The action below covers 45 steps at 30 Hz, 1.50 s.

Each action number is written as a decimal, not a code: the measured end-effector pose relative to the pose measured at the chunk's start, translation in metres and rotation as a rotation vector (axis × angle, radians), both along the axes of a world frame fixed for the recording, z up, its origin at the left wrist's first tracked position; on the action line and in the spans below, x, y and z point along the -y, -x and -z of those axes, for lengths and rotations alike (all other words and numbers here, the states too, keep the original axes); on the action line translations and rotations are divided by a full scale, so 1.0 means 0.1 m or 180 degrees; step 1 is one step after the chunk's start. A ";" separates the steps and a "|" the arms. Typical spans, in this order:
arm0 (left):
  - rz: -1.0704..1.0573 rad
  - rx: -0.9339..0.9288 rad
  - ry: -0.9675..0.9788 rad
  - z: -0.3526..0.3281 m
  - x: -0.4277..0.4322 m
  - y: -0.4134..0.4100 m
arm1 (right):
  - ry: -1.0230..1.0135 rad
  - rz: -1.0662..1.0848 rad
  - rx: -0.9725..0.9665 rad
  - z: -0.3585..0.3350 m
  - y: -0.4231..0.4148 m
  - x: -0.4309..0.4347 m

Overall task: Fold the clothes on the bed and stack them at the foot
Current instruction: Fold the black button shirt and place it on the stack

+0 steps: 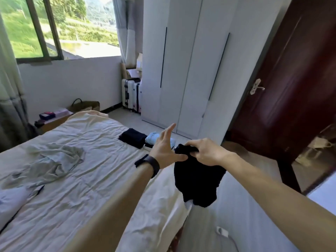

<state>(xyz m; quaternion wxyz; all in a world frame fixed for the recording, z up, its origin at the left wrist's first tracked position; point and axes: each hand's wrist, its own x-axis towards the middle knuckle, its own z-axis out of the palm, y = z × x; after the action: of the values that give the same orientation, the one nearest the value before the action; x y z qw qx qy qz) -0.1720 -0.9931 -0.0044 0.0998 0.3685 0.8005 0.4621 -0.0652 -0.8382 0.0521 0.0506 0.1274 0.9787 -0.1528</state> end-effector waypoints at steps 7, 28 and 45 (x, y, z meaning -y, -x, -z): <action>0.0893 -0.0370 0.0832 0.05 -0.73 0.02 | 0.0187 0.0008 -0.0144 0.24 -0.29 -0.40; -0.1295 0.2717 -0.0820 1.45 -3.11 0.38 | 0.0836 0.0697 -0.0355 0.71 0.65 -3.51; -0.1325 0.5433 -0.1253 2.59 -4.50 1.22 | 0.2237 0.1024 -0.0529 0.80 2.24 -5.05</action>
<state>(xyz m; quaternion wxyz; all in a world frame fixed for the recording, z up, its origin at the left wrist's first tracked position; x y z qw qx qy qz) -0.2940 -0.5434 -0.2638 0.5097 -0.2421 0.4109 0.7161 -0.2892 -0.3335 -0.0274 -0.0129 0.2412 0.8351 -0.4942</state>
